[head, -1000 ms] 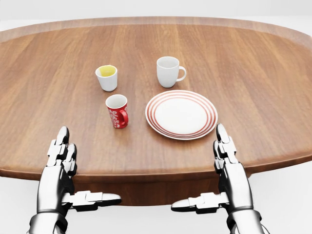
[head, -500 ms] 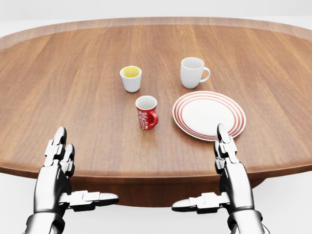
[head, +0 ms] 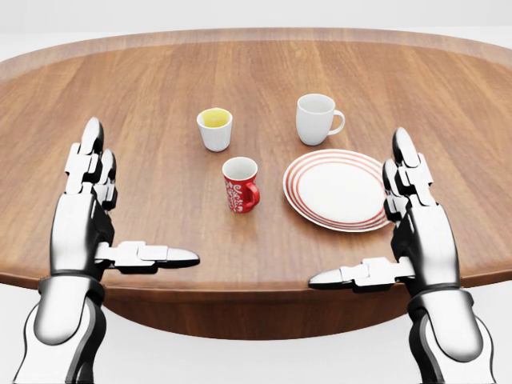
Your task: Pick up the red mug and put it on the plate
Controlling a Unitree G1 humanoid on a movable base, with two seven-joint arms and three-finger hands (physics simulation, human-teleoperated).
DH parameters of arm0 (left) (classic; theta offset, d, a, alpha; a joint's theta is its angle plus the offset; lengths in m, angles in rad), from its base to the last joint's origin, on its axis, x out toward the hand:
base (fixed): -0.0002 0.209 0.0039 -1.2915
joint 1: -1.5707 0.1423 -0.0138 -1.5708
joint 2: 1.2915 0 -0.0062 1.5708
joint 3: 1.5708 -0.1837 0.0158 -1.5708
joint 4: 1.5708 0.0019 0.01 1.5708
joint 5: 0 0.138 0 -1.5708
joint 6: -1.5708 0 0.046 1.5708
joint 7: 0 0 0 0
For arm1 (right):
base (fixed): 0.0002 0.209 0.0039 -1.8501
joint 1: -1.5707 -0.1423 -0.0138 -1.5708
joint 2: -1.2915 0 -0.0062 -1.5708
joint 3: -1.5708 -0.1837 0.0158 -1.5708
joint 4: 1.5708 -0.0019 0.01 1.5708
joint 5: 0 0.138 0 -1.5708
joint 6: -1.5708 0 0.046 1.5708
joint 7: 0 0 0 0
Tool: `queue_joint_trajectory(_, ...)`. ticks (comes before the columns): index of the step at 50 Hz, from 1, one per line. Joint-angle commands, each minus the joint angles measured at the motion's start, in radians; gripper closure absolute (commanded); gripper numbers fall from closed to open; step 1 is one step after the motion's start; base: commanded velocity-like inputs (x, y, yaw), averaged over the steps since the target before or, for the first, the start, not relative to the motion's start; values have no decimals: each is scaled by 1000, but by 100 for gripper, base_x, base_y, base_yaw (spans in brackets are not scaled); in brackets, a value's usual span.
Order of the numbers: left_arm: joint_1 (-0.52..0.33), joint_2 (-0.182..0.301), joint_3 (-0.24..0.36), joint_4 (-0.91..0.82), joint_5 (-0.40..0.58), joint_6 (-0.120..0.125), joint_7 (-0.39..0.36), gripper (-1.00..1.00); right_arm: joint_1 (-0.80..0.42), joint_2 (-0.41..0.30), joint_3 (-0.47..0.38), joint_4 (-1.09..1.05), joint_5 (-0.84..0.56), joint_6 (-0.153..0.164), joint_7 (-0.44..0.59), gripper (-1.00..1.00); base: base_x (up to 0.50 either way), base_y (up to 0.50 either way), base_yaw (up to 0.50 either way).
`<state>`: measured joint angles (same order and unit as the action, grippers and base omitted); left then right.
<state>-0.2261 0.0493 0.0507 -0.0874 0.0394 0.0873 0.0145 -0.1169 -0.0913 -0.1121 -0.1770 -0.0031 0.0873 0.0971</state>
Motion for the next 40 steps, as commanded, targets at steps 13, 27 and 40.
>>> queue_joint_trajectory(13,-208,111,96,102,-44,0,10,-100,-161,-64,-39,-153,-3,0,48,-100,0,0,0)
queue_joint_trajectory(27,-214,118,95,83,-76,0,25,-100,-180,-70,-37,-222,-42,0,69,-100,0,0,0)
queue_joint_trajectory(40,-208,115,94,54,-73,0,31,-100,-184,-73,-36,-239,-60,0,83,-100,0,0,0)
